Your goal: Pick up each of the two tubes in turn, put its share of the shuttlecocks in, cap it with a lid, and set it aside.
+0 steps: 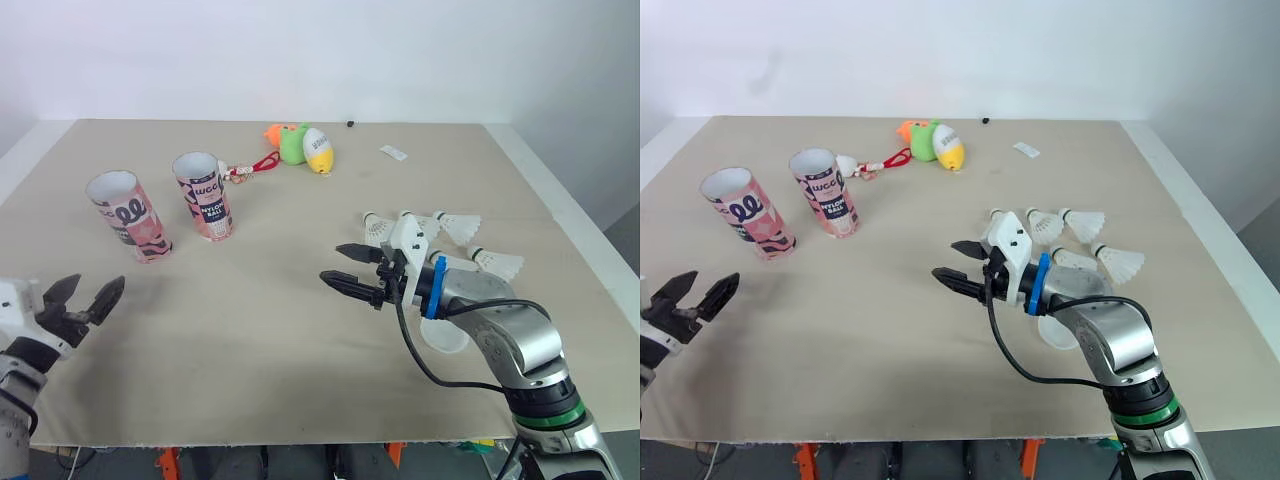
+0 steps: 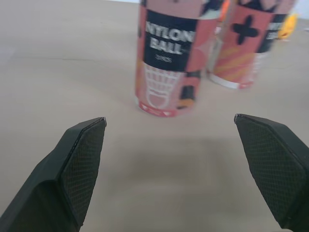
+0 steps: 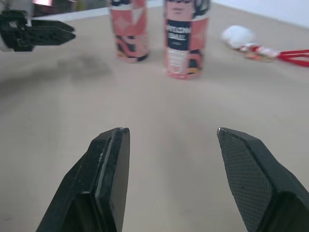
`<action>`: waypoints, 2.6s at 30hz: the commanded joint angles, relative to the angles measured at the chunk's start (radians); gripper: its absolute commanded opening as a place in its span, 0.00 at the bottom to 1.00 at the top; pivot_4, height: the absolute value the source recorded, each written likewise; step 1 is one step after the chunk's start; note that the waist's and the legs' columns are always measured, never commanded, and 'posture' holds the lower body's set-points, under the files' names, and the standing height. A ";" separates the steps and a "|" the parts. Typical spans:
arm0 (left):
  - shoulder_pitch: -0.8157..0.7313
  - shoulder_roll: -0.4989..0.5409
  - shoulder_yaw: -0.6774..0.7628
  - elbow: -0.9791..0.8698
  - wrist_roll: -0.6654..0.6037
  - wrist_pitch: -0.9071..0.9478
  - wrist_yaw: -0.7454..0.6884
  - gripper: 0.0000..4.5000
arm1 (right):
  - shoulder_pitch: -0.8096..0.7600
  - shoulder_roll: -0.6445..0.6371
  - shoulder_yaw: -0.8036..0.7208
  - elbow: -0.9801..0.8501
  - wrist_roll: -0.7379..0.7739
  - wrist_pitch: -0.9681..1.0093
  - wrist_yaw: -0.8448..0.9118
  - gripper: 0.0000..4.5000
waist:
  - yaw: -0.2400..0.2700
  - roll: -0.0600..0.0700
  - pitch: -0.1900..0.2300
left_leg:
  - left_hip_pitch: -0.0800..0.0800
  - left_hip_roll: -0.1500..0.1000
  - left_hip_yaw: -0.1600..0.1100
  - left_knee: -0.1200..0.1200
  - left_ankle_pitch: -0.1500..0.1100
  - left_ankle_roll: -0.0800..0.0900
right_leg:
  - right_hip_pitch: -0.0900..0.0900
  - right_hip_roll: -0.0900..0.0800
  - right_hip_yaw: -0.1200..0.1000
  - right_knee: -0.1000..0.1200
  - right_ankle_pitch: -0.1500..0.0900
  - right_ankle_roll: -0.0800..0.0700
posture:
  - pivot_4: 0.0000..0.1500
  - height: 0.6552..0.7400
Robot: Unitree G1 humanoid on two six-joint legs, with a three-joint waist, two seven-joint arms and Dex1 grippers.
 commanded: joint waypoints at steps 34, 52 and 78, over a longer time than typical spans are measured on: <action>-0.635 0.129 -0.270 0.827 0.279 -0.268 -0.169 0.98 | 0.056 0.055 -0.030 -0.161 -0.041 0.013 -0.144 0.69 | -0.001 0.000 0.000 | -0.008 0.006 0.001 -0.001 0.000 0.000 | -0.011 0.006 0.000 0.001 0.003 -0.005 | 1.00 0.91; -0.590 0.129 -0.258 0.752 0.262 -0.297 -0.155 0.67 | 0.054 0.043 -0.036 -0.176 -0.026 0.024 -0.130 0.69 | -0.001 0.000 0.000 | -0.008 0.006 0.001 0.000 0.000 0.000 | -0.011 0.006 0.000 0.004 0.003 -0.005 | 1.00 0.91; -0.470 0.593 -0.773 0.086 0.466 -0.088 -0.828 0.67 | 0.361 -0.138 -0.212 -0.543 0.285 0.388 -0.386 0.69 | -0.001 0.002 0.002 | -0.006 0.013 0.006 -0.002 -0.001 0.000 | -0.016 0.013 0.002 0.010 -0.003 -0.014 | 1.00 0.91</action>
